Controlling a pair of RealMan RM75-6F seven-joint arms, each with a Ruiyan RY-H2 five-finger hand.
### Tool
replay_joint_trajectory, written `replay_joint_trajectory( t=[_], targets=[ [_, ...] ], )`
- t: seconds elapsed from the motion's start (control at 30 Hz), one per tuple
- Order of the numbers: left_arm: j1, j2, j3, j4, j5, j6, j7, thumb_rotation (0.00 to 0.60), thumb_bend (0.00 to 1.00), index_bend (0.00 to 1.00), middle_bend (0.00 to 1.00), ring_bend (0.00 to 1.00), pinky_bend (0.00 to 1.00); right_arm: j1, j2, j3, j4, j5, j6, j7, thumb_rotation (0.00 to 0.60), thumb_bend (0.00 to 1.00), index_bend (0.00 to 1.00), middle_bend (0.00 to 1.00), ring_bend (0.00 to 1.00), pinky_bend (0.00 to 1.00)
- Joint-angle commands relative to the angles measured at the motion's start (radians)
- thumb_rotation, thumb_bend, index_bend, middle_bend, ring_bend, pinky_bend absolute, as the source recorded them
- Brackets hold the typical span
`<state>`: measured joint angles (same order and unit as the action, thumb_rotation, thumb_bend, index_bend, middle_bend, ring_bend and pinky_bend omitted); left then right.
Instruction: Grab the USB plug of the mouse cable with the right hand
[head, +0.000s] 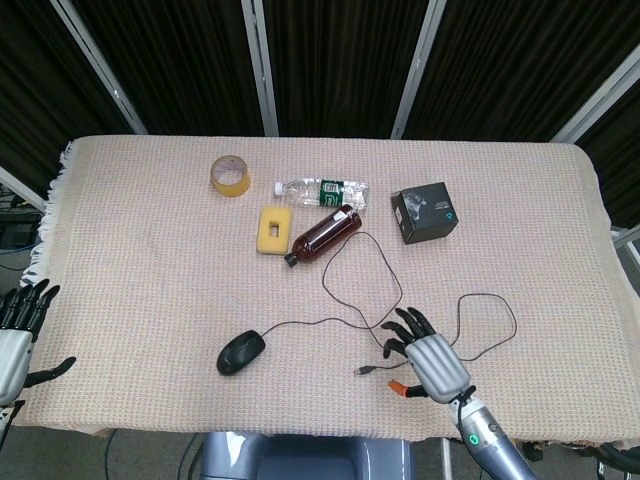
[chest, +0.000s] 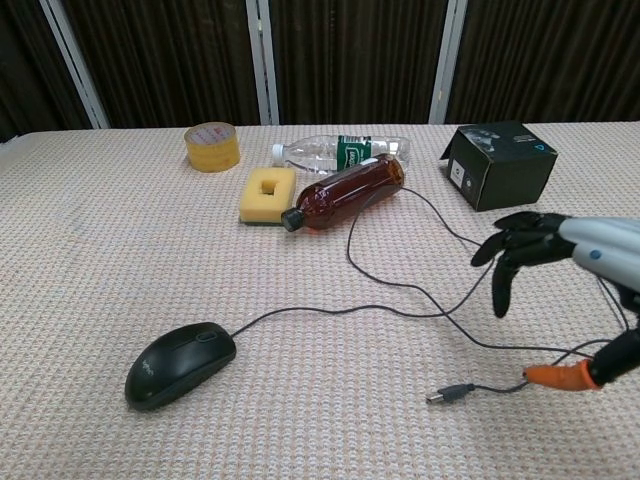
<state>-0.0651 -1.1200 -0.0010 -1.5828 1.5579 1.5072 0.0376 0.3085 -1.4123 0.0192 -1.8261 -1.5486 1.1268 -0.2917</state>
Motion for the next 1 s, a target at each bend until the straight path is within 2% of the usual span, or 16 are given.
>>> replay_joint_trajectory(
  t=[0.03,0.13,0.2,0.3,0.47,0.67,0.8,1.0],
  targets=[
    [-0.001,0.001,0.000,0.000,-0.002,-0.002,-0.001,0.600,0.08,0.00,0.00,0.00,0.00,0.014,-0.052,-0.004,0.030,0.034,-0.023,-0.050,0.600,0.15,0.47,0.20,0.00,0.00],
    [-0.001,0.001,0.000,0.000,-0.003,-0.004,-0.002,0.600,0.08,0.00,0.00,0.00,0.00,0.020,-0.094,-0.004,0.056,0.056,-0.030,-0.086,0.600,0.15,0.45,0.21,0.05,0.00],
    [-0.002,0.001,0.000,0.000,-0.002,-0.004,-0.003,0.600,0.08,0.00,0.00,0.00,0.00,0.023,-0.115,-0.001,0.076,0.057,-0.026,-0.104,0.600,0.16,0.45,0.26,0.15,0.03],
    [-0.001,0.001,0.001,0.000,-0.001,-0.003,-0.005,0.600,0.08,0.00,0.00,0.00,0.00,0.026,-0.150,0.006,0.108,0.065,-0.015,-0.123,0.600,0.16,0.44,0.40,0.30,0.19],
    [-0.002,0.001,0.000,0.001,-0.003,-0.007,-0.007,0.600,0.08,0.00,0.00,0.00,0.00,0.041,-0.173,0.015,0.133,0.075,-0.017,-0.150,0.600,0.16,0.44,0.53,0.44,0.30],
    [-0.003,-0.001,0.001,0.000,-0.002,-0.006,-0.005,0.600,0.08,0.00,0.00,0.00,0.00,0.064,-0.200,0.028,0.151,0.097,-0.029,-0.212,0.600,0.20,0.49,0.73,0.61,0.41],
    [-0.003,0.000,0.000,0.000,-0.005,-0.007,-0.007,0.600,0.08,0.00,0.00,0.00,0.00,0.070,-0.216,0.021,0.150,0.111,-0.033,-0.248,0.600,0.20,0.52,0.82,0.69,0.46],
    [-0.003,0.001,0.000,-0.001,-0.005,-0.008,-0.009,0.600,0.08,0.00,0.00,0.00,0.00,0.076,-0.234,0.003,0.145,0.158,-0.052,-0.325,0.600,0.23,0.53,0.88,0.74,0.47]
  ],
)
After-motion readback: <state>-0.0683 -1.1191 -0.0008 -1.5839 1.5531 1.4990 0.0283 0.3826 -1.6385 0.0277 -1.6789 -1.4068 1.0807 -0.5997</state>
